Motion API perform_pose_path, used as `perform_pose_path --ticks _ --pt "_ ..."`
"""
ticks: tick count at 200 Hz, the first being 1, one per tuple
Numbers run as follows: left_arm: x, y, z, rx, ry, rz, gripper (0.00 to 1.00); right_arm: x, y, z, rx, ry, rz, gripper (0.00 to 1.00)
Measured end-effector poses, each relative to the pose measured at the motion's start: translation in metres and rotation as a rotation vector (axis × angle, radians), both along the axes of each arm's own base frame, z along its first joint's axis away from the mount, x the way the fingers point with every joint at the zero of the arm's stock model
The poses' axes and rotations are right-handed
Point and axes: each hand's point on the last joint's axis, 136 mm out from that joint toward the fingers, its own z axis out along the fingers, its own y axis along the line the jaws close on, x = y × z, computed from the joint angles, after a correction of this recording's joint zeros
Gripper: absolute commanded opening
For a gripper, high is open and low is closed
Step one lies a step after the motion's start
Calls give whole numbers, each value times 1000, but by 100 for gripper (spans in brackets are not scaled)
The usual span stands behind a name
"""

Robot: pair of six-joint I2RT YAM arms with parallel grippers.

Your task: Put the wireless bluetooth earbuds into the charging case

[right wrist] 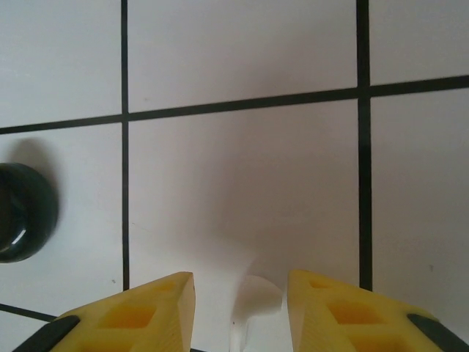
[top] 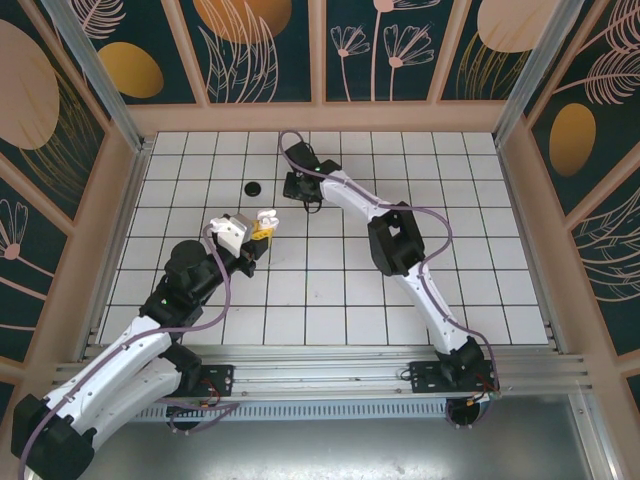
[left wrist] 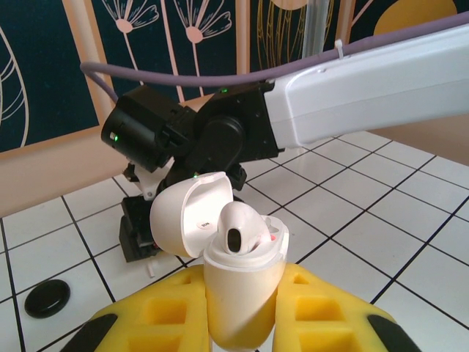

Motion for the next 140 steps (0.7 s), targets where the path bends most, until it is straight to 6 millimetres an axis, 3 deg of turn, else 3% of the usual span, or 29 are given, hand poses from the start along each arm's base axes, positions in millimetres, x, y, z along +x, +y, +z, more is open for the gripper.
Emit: perform_pose_path --ticks 54,140 --pt "0 0 0 0 0 0 0 -3 2 -8 -21 0 0 35" --pt "-1 1 1 -3 -4 -1 0 -3 0 -9 -40 -4 14 16"
